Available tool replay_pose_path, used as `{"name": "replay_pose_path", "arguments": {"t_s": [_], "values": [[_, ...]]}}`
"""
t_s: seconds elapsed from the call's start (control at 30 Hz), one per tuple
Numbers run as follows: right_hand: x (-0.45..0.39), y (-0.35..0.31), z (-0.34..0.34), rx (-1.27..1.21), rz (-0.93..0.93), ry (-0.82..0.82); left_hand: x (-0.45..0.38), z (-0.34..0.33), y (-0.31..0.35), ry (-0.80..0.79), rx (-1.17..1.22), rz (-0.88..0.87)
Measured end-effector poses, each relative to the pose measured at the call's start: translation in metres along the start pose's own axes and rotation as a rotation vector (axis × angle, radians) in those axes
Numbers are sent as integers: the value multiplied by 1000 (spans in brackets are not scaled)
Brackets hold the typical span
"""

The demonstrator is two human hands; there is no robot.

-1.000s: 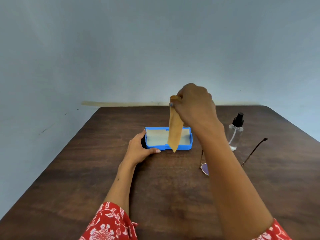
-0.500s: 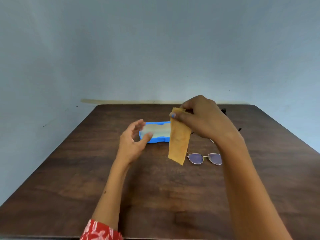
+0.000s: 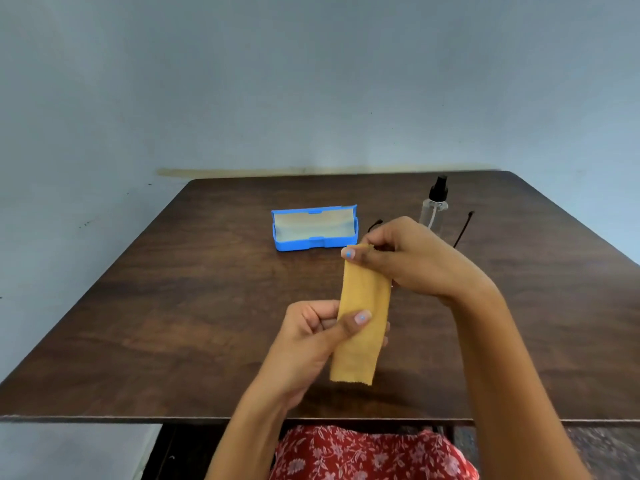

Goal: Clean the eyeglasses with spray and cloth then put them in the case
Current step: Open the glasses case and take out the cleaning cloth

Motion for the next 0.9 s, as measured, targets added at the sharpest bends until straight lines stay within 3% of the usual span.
{"name": "replay_pose_path", "arguments": {"t_s": [0.1, 0.2, 0.43, 0.57, 0.7, 0.9], "values": [[-2, 14, -13, -33, -74, -55, 7, -3, -7, -10, 63, 70], [-2, 23, -20, 16, -132, -10, 8, -3, -10, 29, 103, 103], [34, 25, 0, 112, -207, 484, -2, 12, -14, 220, 205, 101], [33, 38, -20, -145, -294, 311, -13, 17, -10, 295, 226, 102], [29, 36, -35, -392, -225, 200, -21, 24, -4, 356, 139, 56], [26, 36, -37, -458, -161, 115, -24, 36, 2, 429, -15, 48]]}}
Point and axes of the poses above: each hand's wrist, its own x-axis away from the middle knuckle, its own z-axis out of the back of the hand, y = z × x, the point moved 7 cm from there along -x, towards the middle knuckle, and after that the axes turned 4 degrees about -z, right-handed, at the moved point
